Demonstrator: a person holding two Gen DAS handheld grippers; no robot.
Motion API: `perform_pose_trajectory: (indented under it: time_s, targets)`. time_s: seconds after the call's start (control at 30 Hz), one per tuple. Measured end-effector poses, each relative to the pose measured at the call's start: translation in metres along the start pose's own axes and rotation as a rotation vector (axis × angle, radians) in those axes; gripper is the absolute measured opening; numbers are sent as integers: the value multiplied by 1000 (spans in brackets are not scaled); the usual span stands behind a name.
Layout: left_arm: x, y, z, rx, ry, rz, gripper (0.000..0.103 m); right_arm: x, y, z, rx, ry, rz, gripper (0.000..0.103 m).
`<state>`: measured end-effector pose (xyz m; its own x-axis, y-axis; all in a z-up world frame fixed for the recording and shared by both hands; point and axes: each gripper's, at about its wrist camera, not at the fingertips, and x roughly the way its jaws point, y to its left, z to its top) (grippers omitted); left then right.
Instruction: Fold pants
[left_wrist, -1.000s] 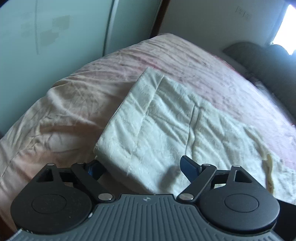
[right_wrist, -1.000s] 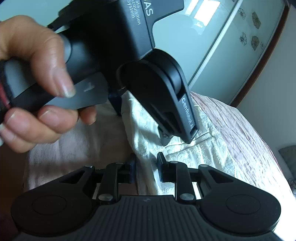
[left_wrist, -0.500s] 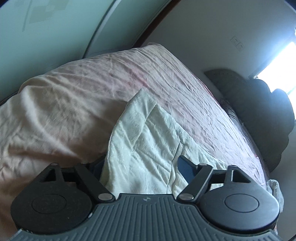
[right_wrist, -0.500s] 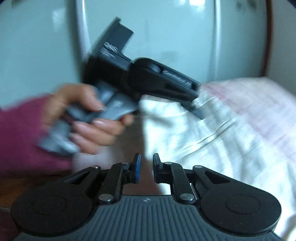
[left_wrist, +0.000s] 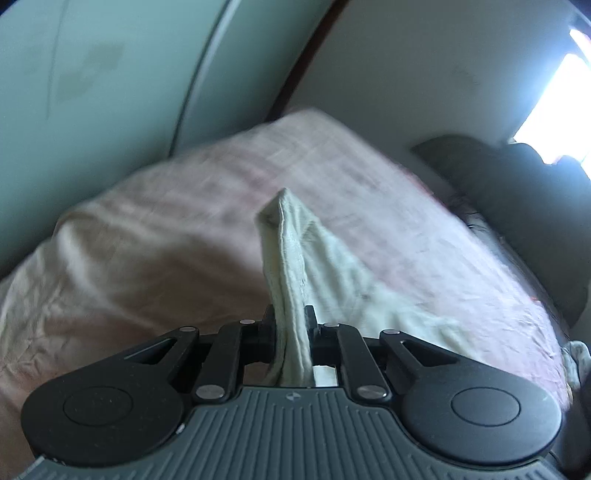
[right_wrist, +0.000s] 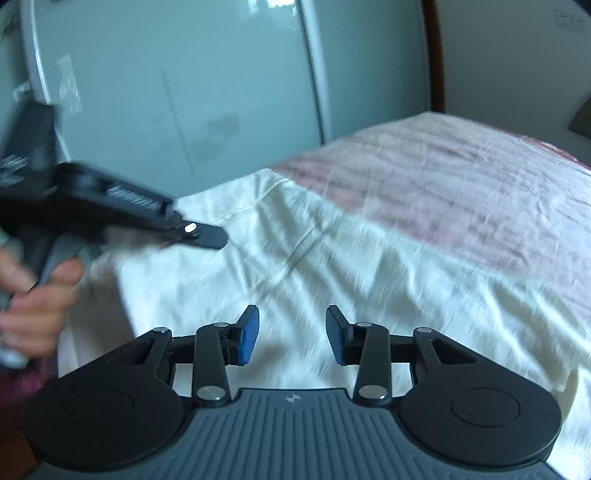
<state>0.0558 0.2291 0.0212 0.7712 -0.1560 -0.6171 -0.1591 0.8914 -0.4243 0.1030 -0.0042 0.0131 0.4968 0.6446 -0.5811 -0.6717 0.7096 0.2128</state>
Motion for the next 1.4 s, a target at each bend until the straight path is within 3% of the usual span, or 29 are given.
perform_pose_trajectory:
  time_s: [0.17,0.27,0.37,0.6,0.83,1.13,1.27,1.4]
  targets:
    - [-29,-62,-3,59,-25,-109,11,-2,-21,10,137,-67,62,39]
    - [-36,-99,-10,114,-46,-119,11,-26,-38,13,195,-146,99,39]
    - [-38,-134,-18,141,-32,-181,11,-59,-52,7,202,-223,95,39]
    - [-35,-238,-56,283,15,-312,16,-145,-106,-29,268,-364,14,39]
    - [-13,-311,-107,334,89,-414,16,-215,-159,-82,359,-412,-113,39]
    - [21,-365,-168,448,201,-394,17,-247,-205,-145,495,-379,-217,39]
    - [53,-371,-184,498,286,-380,28,-247,-219,-166,599,-351,-269,39]
    - [81,-373,-198,537,392,-360,29,-270,-215,-187,614,-348,-453,42]
